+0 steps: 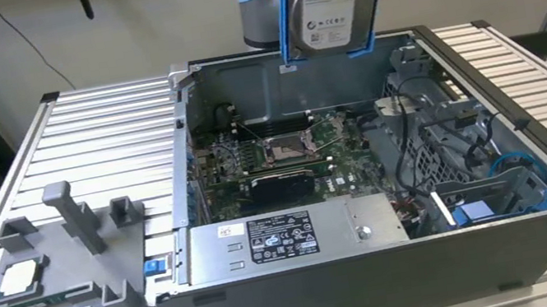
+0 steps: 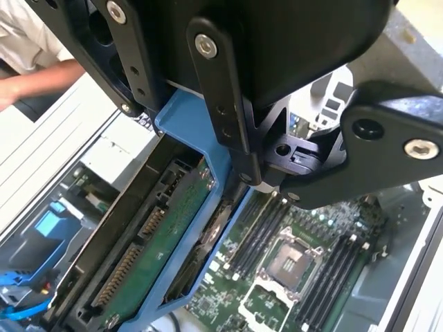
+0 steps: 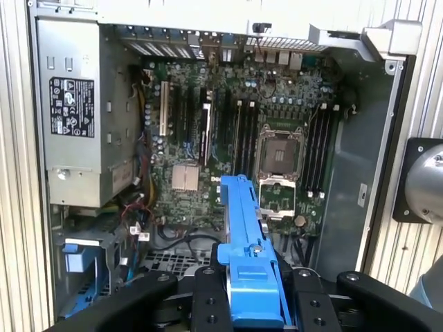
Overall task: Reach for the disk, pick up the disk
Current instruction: 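Pick up the disk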
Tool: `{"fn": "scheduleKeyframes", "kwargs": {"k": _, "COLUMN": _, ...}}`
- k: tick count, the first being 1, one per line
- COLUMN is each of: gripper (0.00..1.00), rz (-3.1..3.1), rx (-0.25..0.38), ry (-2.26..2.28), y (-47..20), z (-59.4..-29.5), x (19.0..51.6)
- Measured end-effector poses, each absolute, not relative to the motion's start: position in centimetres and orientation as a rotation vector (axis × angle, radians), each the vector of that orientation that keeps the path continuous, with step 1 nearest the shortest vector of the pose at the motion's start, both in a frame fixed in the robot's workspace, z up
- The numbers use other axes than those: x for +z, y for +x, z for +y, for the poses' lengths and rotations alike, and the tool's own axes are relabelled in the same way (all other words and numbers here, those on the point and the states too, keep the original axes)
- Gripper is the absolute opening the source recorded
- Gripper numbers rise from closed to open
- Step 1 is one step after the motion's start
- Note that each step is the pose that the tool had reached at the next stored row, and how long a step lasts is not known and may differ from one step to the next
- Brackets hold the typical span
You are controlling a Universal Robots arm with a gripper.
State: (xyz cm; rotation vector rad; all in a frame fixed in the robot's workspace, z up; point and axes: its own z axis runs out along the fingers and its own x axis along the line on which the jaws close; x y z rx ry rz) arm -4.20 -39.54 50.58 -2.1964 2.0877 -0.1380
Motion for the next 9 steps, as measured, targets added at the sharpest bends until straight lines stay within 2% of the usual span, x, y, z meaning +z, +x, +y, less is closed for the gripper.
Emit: {"fn": "scheduleKeyframes", "kwargs": {"k": 9, "gripper": 0.00, "rz": 2.088, "rx": -0.138, "ry": -2.197, "y": -3.46, "z": -39.60, "x": 50.59}}
